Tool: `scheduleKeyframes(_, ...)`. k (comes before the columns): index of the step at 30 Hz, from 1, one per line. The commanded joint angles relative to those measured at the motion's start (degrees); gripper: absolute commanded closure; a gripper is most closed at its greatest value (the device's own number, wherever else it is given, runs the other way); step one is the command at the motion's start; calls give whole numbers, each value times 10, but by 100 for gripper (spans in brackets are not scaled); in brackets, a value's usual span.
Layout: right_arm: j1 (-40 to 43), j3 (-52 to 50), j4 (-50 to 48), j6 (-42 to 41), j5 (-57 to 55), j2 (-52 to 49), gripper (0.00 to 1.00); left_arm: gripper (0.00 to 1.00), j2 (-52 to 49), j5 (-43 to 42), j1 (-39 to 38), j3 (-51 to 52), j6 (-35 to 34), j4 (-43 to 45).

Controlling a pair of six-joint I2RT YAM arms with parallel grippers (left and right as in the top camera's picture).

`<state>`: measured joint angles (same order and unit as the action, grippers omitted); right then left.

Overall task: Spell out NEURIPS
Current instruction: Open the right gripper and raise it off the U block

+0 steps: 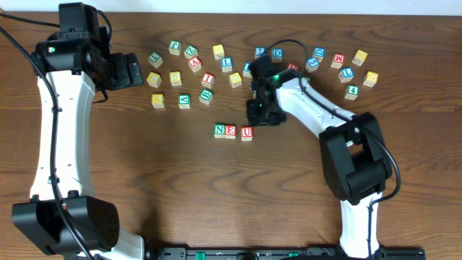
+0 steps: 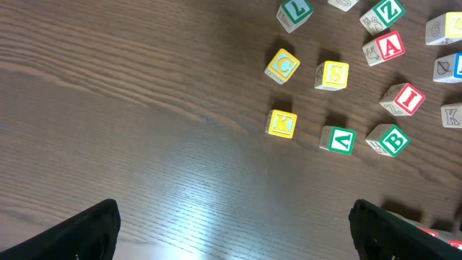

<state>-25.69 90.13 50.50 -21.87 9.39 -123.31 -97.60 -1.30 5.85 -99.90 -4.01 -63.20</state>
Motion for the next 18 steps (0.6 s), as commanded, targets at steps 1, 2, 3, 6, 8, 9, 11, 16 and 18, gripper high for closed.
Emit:
scheduleKeyframes(1,8,13,21,-8,0,17,63,0,6,7,2,-6,8,-2)
scheduleKeyframes(2,8,13,28,-9,0,17,63,0,6,7,2,-6,8,-2)
scheduleKeyframes(3,7,13,37,-9,0,17,63,0,6,7,2,-6,8,-2)
scheduleKeyframes(6,2,12,62,-9,0,17,64,0,6,7,2,-6,8,-2)
scheduleKeyframes(8,-2,11,77,-10,0,17,64,0,6,7,2,-6,8,-2)
scheduleKeyframes(9,-8,10,86,-11,0,17,64,0,6,7,2,-6,8,-2)
scheduleKeyframes(11,-14,9,89,-11,0,17,65,0,6,7,2,-6,8,-2)
scheduleKeyframes(16,-27,9,80,-13,0,17,65,0,6,7,2,-6,8,-2)
scheduleKeyframes(18,-30,9,76,-13,0,17,65,0,6,7,2,-6,8,-2)
